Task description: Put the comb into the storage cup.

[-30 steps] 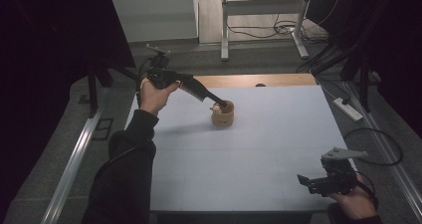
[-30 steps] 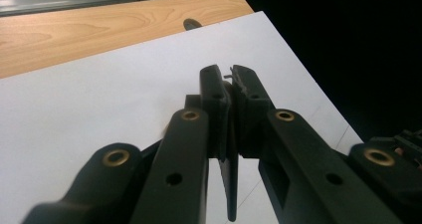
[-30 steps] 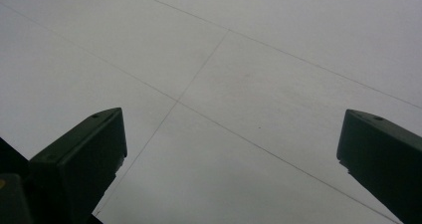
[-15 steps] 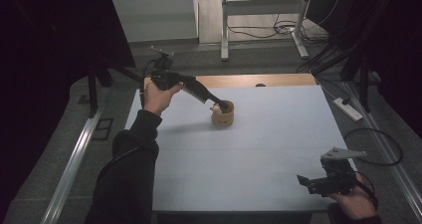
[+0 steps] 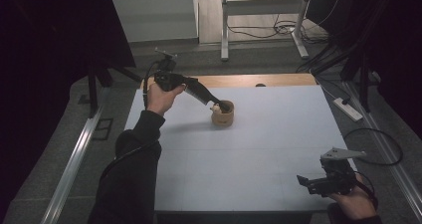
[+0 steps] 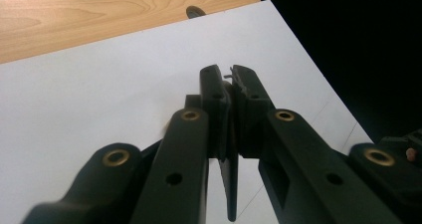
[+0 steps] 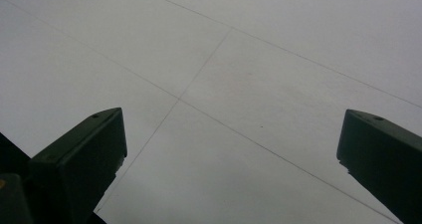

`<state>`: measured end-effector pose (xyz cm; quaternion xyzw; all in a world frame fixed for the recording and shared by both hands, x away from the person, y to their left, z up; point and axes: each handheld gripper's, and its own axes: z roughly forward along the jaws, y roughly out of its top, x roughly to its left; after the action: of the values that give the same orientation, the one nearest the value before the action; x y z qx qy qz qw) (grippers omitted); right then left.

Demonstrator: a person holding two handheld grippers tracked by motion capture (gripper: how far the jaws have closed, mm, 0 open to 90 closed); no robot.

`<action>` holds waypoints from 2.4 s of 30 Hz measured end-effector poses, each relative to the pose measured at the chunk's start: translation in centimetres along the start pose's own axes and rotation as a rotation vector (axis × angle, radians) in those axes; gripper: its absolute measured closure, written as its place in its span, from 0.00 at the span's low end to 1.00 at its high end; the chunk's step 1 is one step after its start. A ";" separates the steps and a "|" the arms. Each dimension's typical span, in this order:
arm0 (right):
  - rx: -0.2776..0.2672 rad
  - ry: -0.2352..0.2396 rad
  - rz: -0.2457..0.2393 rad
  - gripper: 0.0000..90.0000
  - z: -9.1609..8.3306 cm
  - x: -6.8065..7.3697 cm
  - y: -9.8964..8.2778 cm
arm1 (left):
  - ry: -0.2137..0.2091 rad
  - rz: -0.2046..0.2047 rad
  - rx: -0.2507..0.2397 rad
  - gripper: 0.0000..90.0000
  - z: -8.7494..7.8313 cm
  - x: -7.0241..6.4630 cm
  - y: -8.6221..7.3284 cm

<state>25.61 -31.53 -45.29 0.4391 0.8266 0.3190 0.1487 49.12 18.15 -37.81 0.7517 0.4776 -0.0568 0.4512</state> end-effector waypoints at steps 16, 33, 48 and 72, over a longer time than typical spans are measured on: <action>0.003 0.001 -0.003 0.00 0.0 0.0 0.0 | 0.008 0.006 0.011 0.93 0.7 -0.1 -0.1; 0.006 0.000 -0.005 0.00 0.1 0.1 0.0 | 0.027 0.012 0.027 0.93 1.9 -0.4 -0.2; 0.009 0.000 -0.012 0.00 0.1 0.1 0.0 | 0.007 -0.028 -0.024 0.92 1.9 0.7 -1.0; 0.010 0.002 -0.012 0.00 0.1 0.1 0.0 | 0.154 0.134 -0.126 0.42 2.6 0.4 -2.1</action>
<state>25.65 -31.39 -45.34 0.4344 0.8311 0.3142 0.1478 48.64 16.81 -40.88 0.7543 0.4620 0.0616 0.4624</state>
